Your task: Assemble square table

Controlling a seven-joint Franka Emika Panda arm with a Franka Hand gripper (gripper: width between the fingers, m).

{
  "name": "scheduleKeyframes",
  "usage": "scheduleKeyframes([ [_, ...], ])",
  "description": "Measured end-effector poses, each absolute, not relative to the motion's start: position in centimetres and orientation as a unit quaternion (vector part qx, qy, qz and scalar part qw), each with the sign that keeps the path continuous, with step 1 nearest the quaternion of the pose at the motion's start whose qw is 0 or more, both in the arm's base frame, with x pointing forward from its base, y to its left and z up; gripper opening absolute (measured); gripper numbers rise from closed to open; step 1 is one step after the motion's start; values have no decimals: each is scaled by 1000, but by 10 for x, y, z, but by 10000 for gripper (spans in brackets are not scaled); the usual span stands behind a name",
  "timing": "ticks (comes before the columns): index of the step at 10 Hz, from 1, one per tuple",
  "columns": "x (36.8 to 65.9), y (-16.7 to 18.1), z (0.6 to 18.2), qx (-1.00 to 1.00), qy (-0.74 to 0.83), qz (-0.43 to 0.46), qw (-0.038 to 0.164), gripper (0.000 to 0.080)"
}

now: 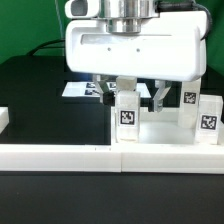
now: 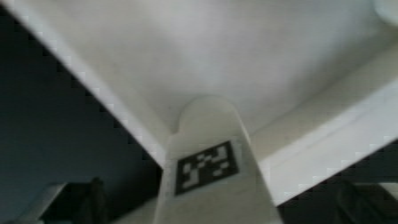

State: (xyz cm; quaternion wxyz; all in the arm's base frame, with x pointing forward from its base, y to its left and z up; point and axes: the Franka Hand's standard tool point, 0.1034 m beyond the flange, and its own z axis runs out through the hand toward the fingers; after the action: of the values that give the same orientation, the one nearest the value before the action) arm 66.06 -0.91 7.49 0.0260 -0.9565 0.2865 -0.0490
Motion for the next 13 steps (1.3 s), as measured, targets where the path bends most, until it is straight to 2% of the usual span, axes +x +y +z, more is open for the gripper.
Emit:
scheduleKeyframes([
  [2,667,-16,72,-993,98,-70,12,649],
  [3,667,-16,72,-993,99,-70,12,649],
  [4,667,-16,72,-991,109,-70,13,551],
  [5,667,-16,72,-991,115,-70,13,551],
  [7,666,-16,72,-977,203,-69,20,283],
  [10,666,-15,72,-948,311,-66,28,287],
  [13,668,-11,71,-828,558,-40,39,287],
])
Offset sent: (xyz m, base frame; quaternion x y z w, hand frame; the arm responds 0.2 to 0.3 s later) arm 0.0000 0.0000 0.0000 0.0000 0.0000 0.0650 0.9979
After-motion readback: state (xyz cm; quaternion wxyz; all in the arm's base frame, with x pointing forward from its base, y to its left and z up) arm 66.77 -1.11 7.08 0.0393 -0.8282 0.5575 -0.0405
